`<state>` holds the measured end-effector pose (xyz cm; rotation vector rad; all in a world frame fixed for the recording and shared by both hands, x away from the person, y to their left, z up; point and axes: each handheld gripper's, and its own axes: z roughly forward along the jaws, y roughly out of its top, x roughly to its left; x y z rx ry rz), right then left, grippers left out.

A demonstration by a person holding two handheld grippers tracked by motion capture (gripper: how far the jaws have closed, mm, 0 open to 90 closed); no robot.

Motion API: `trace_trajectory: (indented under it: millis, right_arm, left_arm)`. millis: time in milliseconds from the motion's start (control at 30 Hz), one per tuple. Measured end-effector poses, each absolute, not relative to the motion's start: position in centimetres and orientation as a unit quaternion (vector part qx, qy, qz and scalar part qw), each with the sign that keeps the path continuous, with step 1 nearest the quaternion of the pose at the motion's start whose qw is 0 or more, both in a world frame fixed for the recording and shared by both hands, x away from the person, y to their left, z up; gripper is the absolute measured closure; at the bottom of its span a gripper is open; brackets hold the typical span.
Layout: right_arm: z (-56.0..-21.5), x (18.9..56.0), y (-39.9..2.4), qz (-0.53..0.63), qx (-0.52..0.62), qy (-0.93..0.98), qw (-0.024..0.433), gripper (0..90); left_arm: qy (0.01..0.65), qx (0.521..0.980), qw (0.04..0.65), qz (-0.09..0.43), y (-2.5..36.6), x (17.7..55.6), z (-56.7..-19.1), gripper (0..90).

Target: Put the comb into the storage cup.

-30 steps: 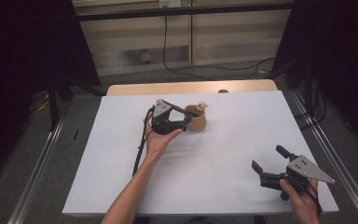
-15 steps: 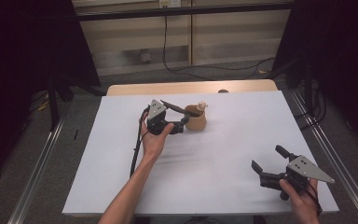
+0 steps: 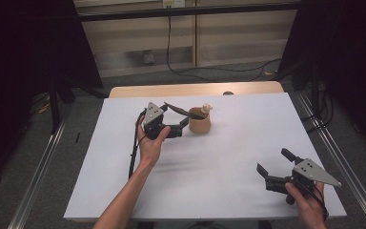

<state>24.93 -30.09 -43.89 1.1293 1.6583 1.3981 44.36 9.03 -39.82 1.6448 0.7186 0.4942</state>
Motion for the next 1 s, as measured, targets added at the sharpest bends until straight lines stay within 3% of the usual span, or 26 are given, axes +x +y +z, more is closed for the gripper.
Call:
trace_trajectory:
  millis: [1000]
  right_arm:
    - [-43.7, 24.6, -30.0, 0.535, 0.434, 0.635, 0.350, 0.0]
  left_arm:
    - [0.319, 0.685, 0.609, 0.240, 13.5, 40.8, -39.5, 2.9]
